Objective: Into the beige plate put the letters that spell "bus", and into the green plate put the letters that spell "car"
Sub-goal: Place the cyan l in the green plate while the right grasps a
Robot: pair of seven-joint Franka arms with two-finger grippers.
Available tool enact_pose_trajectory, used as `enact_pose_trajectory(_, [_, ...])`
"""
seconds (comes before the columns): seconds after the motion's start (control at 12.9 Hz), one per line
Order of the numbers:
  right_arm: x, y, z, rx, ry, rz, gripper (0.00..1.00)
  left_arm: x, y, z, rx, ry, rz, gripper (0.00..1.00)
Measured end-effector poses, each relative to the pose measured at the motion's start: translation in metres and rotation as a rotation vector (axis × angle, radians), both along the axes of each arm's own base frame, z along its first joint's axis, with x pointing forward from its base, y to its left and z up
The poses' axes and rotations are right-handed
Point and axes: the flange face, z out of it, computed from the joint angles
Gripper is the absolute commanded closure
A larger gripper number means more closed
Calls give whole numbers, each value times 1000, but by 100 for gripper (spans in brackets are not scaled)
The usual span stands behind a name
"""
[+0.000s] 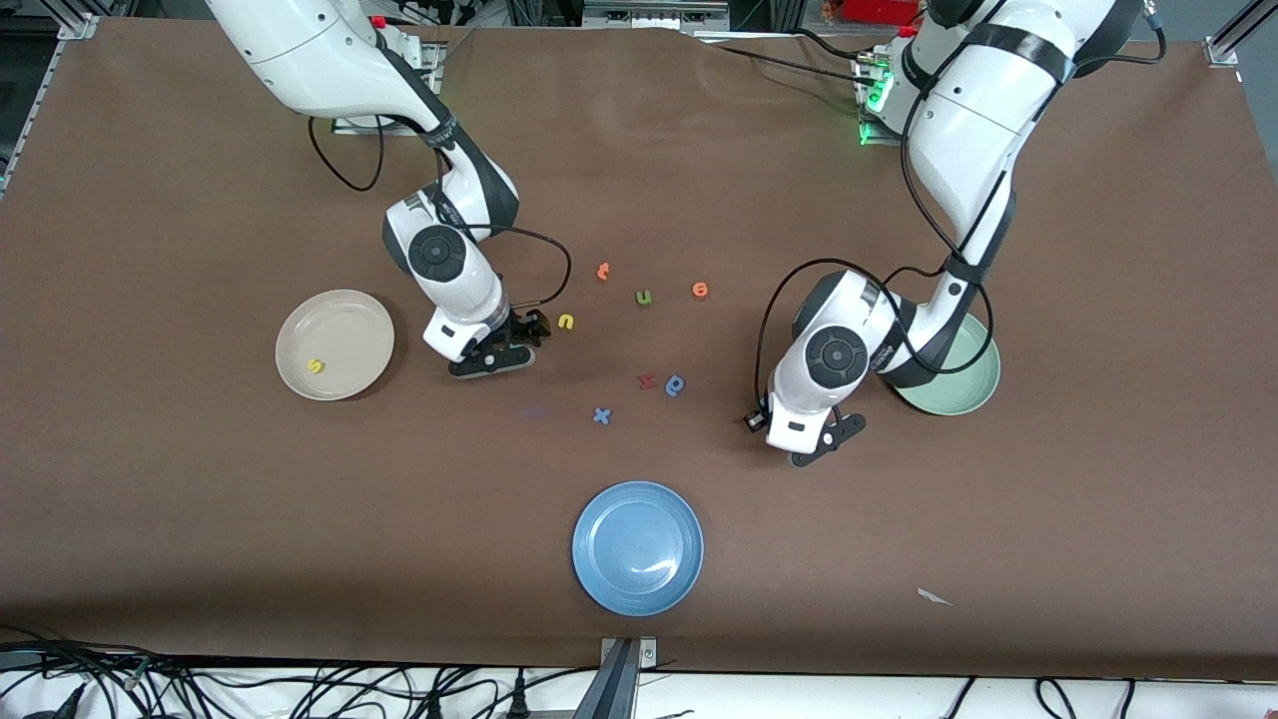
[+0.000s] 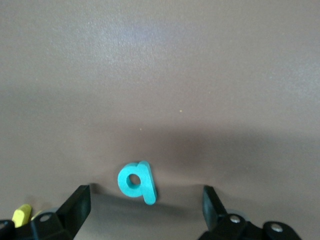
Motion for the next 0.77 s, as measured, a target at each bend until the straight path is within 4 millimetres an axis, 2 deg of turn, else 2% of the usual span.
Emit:
enact_pose_trajectory(0.15, [-2, 3, 1, 0, -3, 11, 3, 0, 0, 0, 0, 0, 0, 100])
enact_pose_trajectory(0.31, [-3, 6, 1, -10, -11, 36, 13, 0, 1, 0, 7, 11, 0, 100])
enact_pose_trajectory(0.46, [-5, 9, 1, -13, -14, 49, 19, -1, 9, 1, 36, 64, -22, 100])
enact_pose_trajectory(0.62, [-5, 10, 2, -14, -16, 53, 23, 3, 26, 12, 54, 107, -59, 100])
enact_pose_trajectory(0.77, [-5, 10, 2, -14, -18, 54, 28, 8, 54, 36, 39, 167, -112, 100])
